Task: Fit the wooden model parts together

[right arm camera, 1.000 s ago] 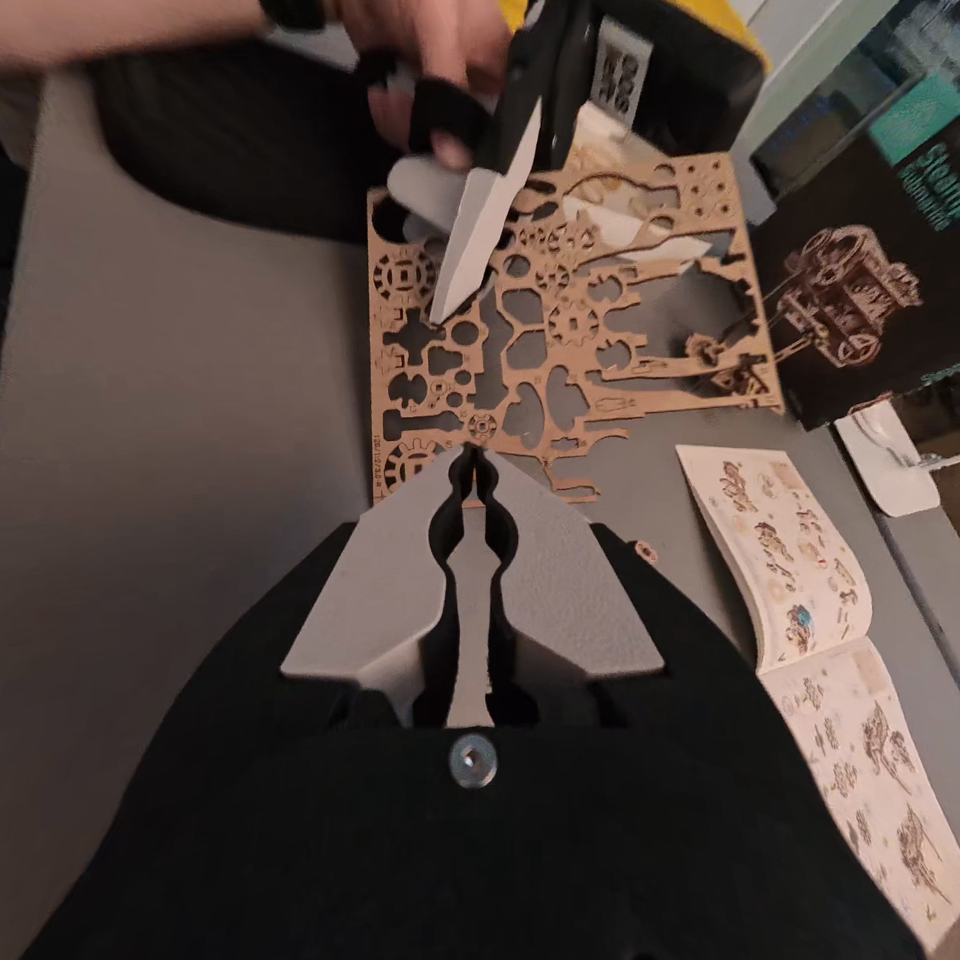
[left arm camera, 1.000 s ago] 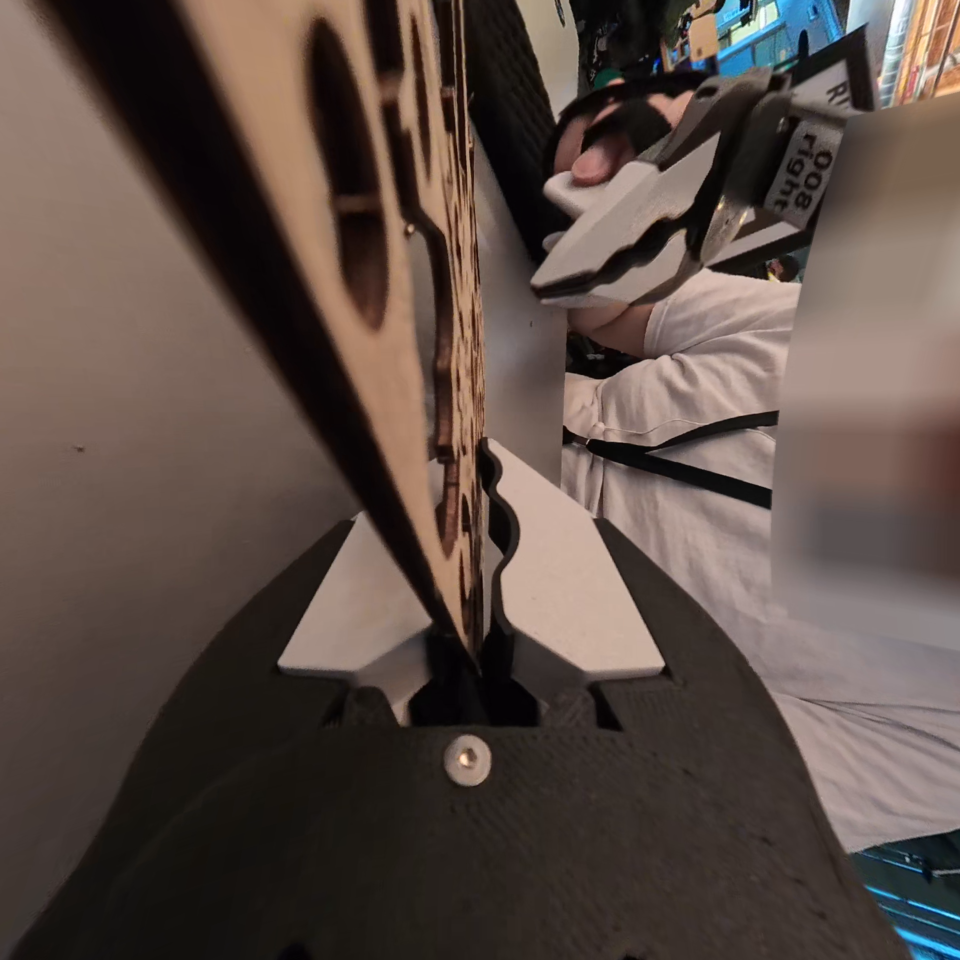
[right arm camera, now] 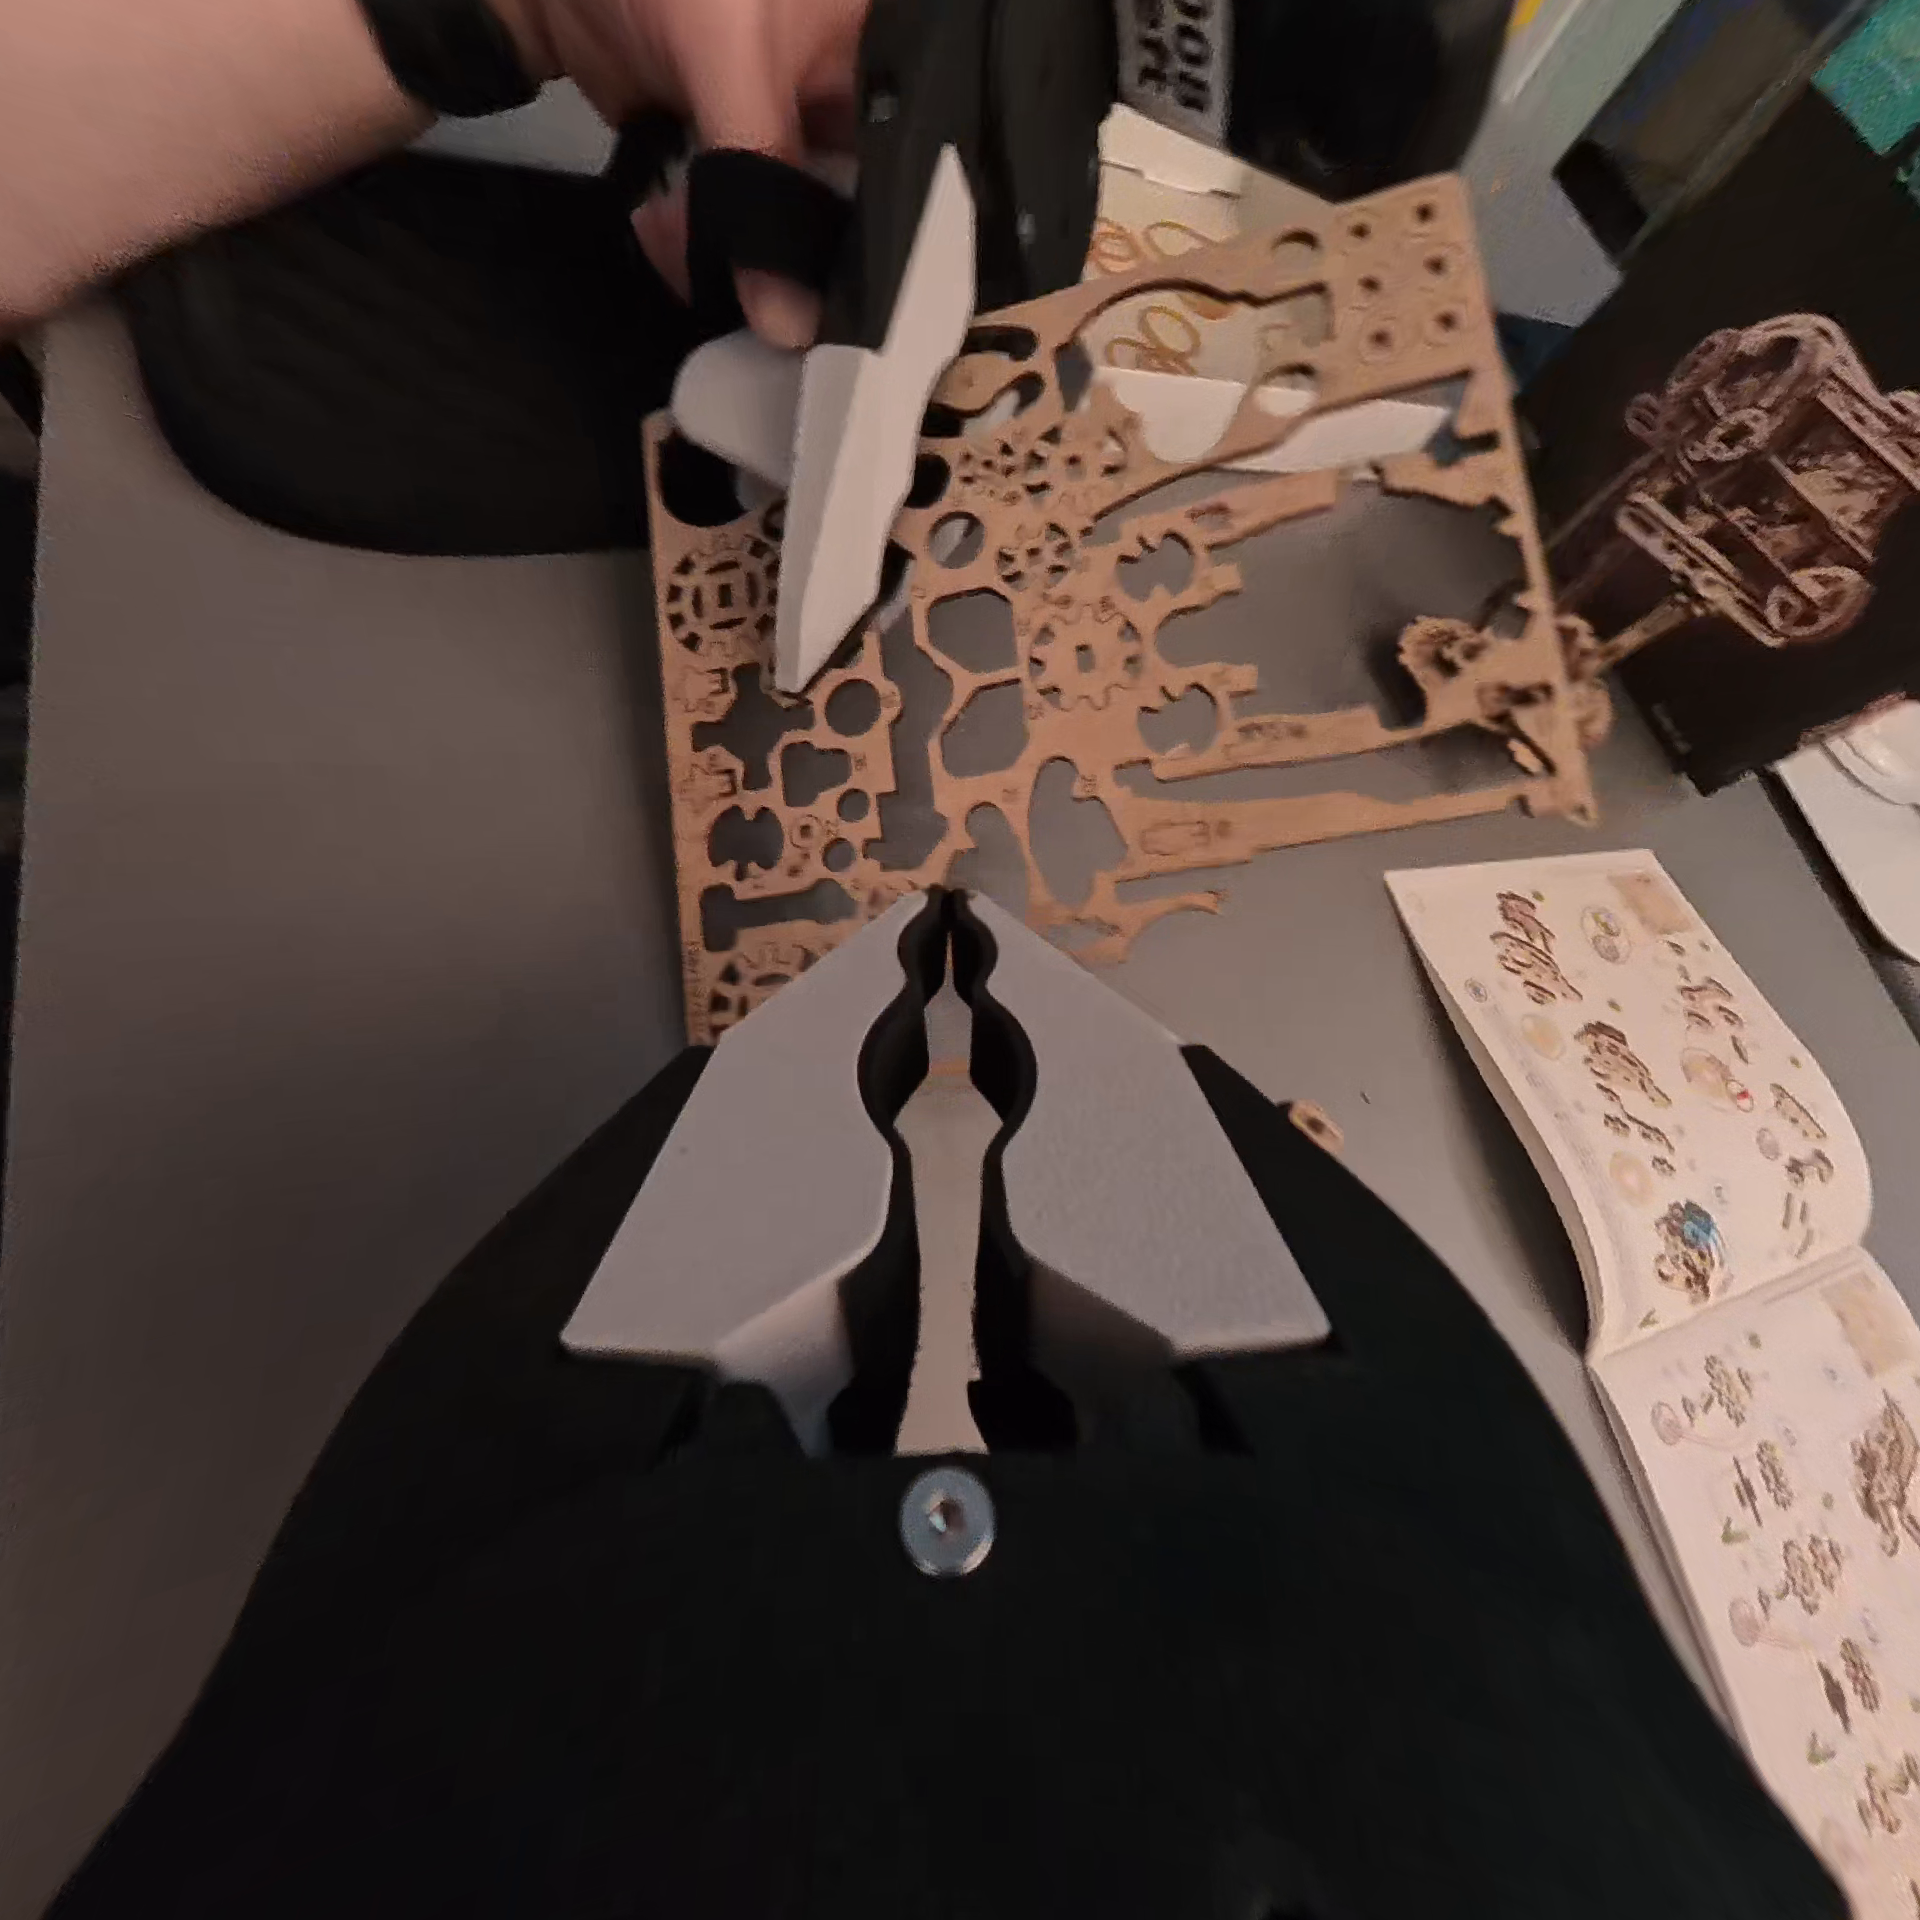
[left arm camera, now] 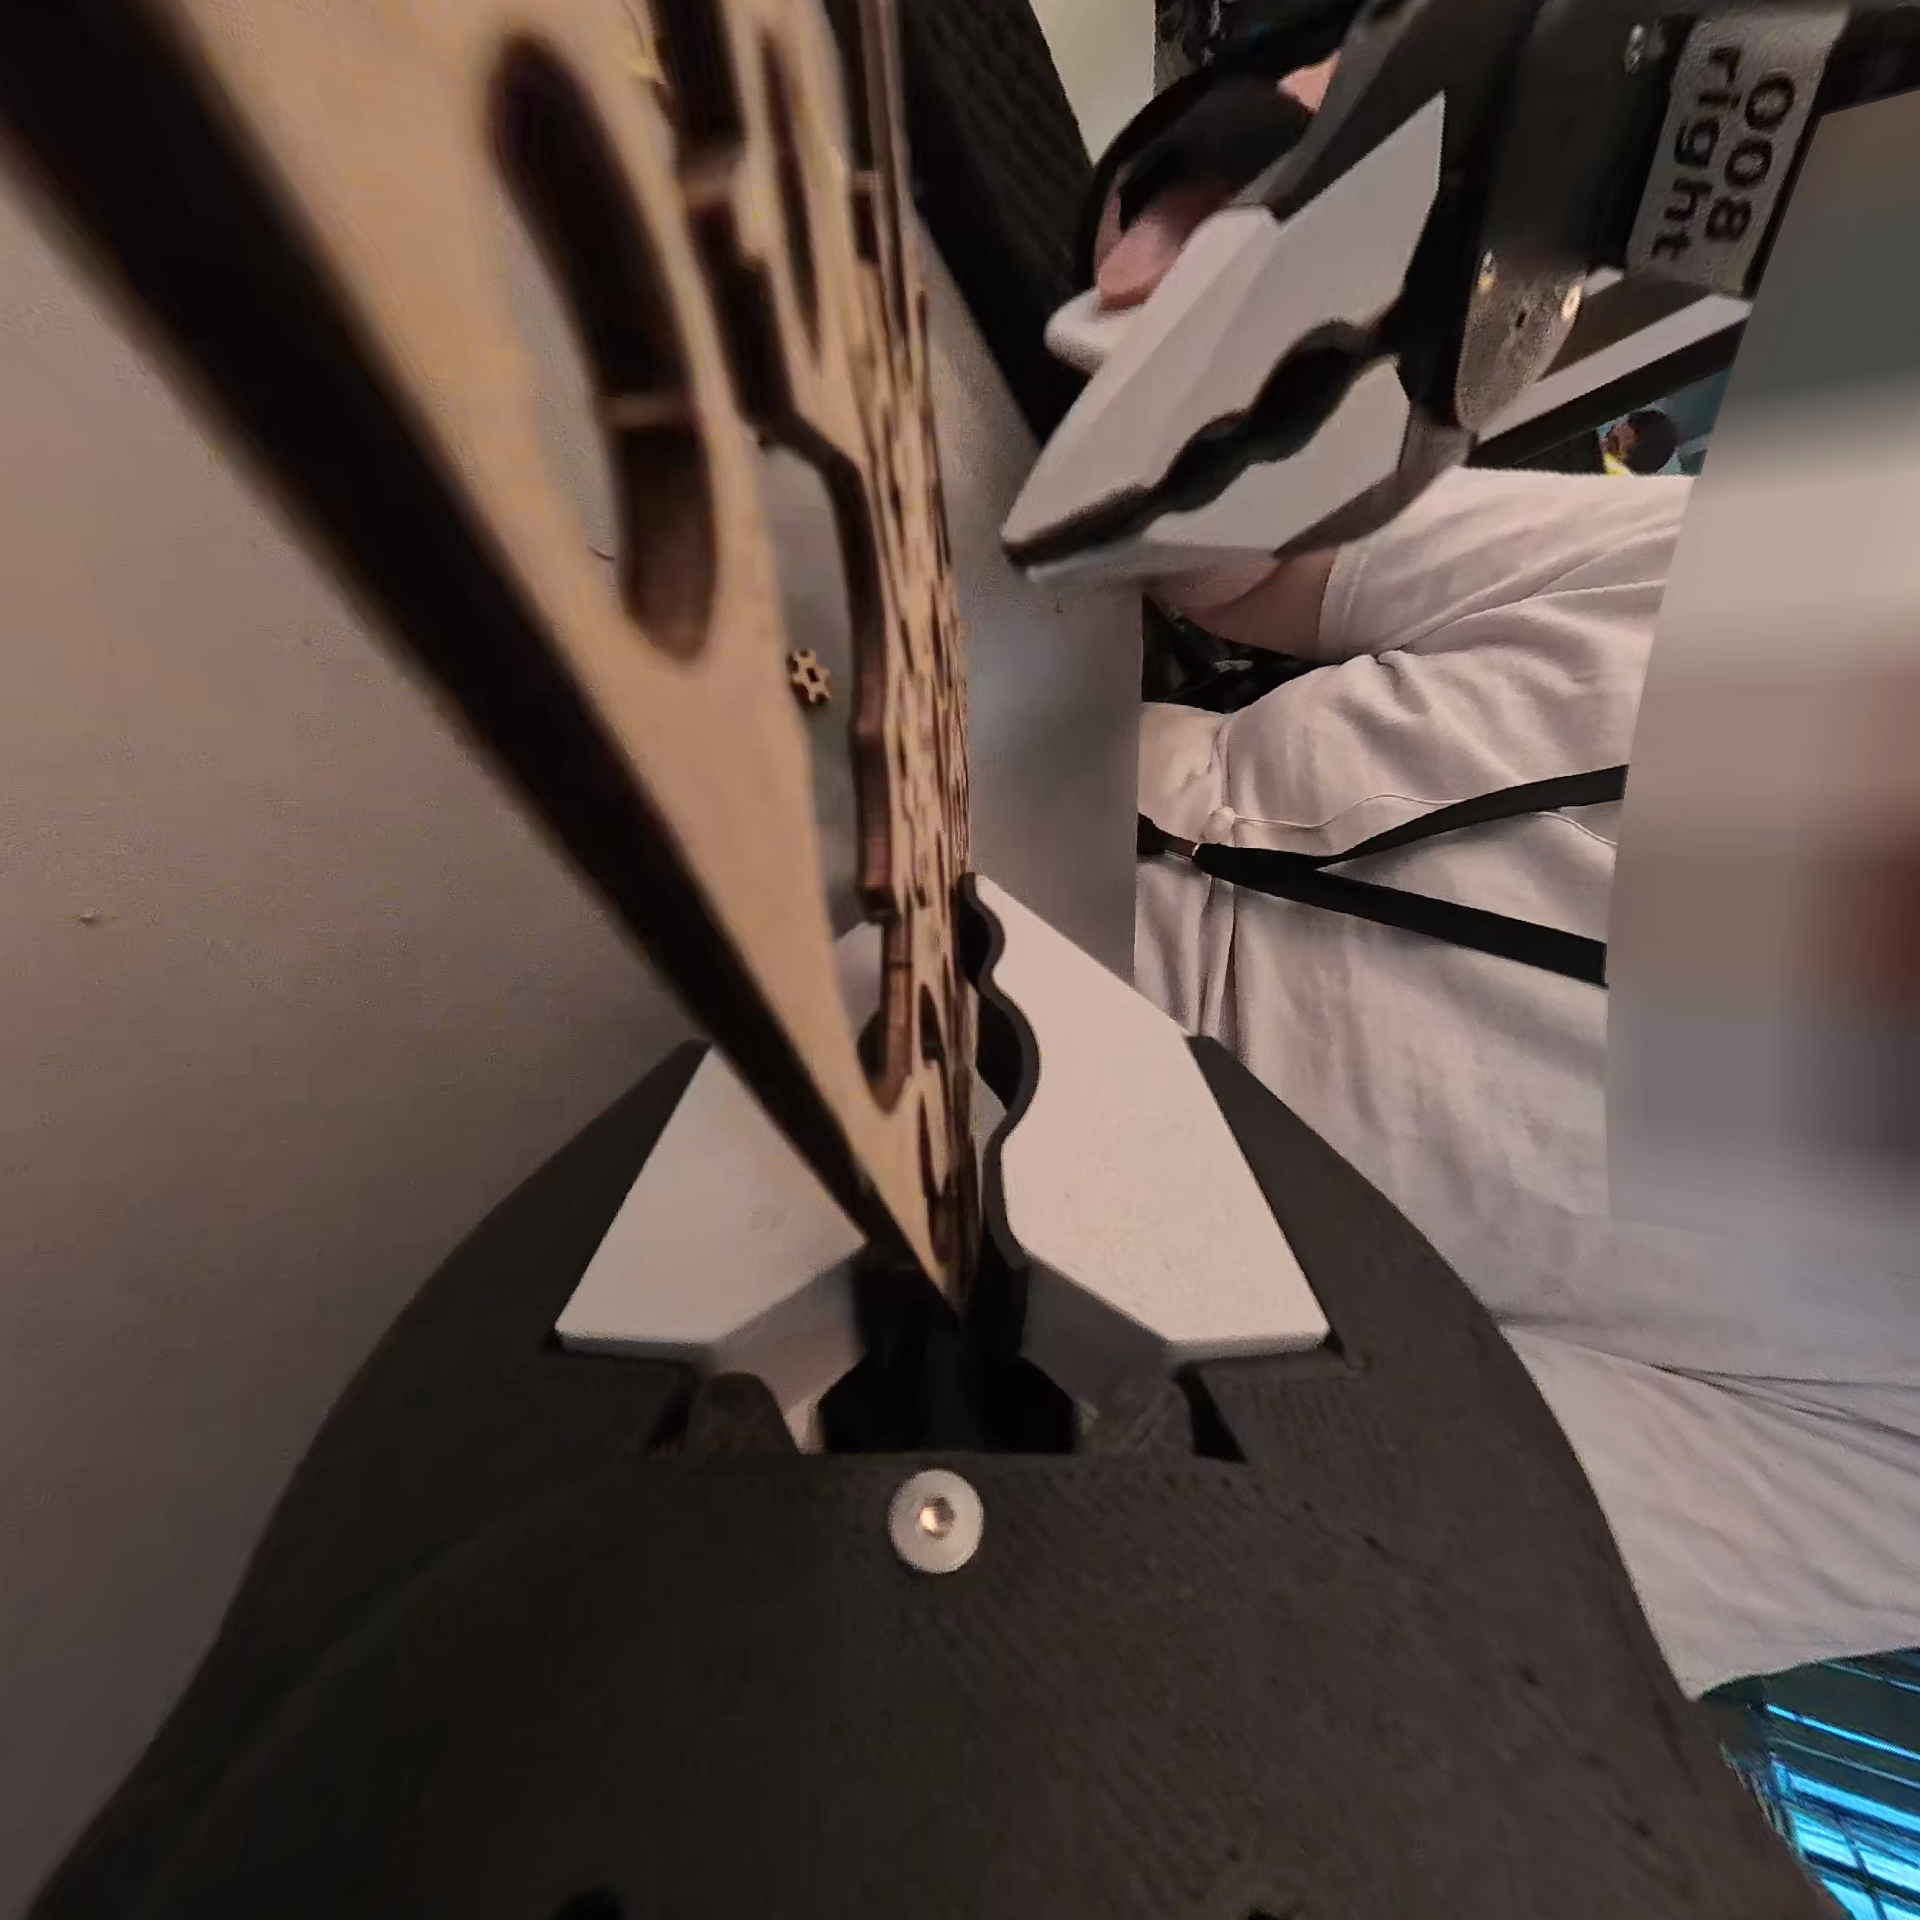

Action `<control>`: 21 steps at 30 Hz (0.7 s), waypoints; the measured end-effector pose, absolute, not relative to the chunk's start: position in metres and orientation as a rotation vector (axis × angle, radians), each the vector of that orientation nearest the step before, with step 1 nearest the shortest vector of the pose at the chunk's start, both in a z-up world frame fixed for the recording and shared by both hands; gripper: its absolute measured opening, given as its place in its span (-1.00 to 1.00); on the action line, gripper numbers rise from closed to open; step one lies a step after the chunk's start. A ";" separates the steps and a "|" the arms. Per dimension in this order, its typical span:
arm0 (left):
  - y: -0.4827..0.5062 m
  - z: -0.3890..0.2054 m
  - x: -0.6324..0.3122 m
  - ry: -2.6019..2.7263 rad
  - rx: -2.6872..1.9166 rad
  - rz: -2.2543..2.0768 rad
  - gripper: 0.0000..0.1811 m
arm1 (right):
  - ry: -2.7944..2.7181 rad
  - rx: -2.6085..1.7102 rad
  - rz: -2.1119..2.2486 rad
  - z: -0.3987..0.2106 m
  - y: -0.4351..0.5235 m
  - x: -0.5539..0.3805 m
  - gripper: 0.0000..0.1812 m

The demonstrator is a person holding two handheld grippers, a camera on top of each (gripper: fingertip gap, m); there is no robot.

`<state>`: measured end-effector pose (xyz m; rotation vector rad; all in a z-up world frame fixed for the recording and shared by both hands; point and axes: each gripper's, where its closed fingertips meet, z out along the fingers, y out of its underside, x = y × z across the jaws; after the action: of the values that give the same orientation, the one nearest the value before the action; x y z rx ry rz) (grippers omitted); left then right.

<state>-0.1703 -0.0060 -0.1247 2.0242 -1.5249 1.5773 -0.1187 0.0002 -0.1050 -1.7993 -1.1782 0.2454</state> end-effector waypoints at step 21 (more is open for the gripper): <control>-0.014 -0.123 -0.168 -1.705 1.970 1.559 -0.99 | -0.893 -2.147 1.085 -0.126 -0.001 -0.119 -0.57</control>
<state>-0.1677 -0.0136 -0.1226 1.9702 -1.7048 1.5589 -0.1191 -0.0006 -0.1260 -2.1472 -0.8930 1.0849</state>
